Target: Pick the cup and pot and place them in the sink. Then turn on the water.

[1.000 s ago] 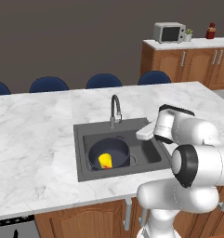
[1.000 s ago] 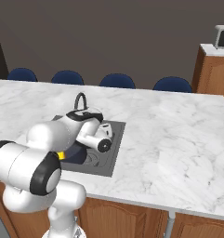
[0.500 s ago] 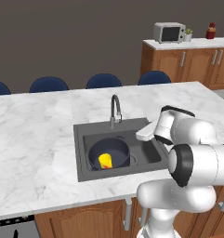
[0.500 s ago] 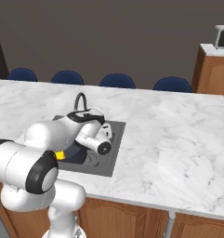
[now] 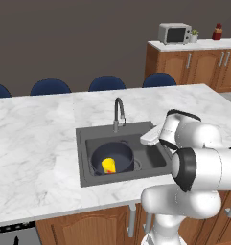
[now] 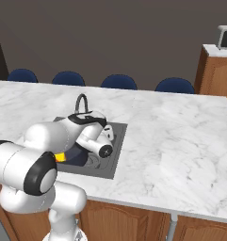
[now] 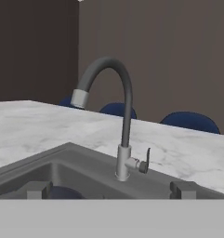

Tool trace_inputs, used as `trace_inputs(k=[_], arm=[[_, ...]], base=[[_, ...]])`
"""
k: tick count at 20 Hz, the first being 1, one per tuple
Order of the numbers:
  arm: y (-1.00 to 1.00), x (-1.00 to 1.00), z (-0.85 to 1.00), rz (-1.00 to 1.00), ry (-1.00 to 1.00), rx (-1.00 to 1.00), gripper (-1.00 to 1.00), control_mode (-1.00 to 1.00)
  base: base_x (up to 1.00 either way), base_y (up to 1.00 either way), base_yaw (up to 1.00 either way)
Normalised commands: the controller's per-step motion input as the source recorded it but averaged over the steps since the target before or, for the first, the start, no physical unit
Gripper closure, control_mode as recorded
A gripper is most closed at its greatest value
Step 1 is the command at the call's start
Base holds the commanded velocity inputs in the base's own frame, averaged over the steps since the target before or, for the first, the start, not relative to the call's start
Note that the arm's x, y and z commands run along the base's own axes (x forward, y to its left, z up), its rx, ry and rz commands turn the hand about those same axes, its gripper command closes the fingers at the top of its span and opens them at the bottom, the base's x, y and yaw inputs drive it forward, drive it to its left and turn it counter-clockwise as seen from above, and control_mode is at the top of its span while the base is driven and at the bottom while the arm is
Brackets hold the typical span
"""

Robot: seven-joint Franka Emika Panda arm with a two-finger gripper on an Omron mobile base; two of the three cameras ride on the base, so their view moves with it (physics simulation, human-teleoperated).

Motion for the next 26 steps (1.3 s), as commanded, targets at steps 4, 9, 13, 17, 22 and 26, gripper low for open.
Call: trace_inputs(k=[4,9,13,17,22,26], arm=[[0.00,0.00,0.00,0.00,0.00,0.00,-1.00,-1.00],[0.00,0.00,0.00,0.00,0.00,0.00,-1.00,-1.00],[0.00,0.00,0.00,0.00,0.00,0.00,-1.00,-1.00],[0.00,0.00,0.00,0.00,0.00,0.00,-1.00,-1.00],[0.00,0.00,0.00,0.00,0.00,0.00,-1.00,-1.00],[0.00,0.00,0.00,0.00,0.00,0.00,-1.00,-1.00]], base=[[0.00,0.00,0.00],[0.00,0.00,0.00],[0.00,0.00,0.00],[0.00,0.00,0.00],[0.00,0.00,0.00],[0.00,0.00,0.00]])
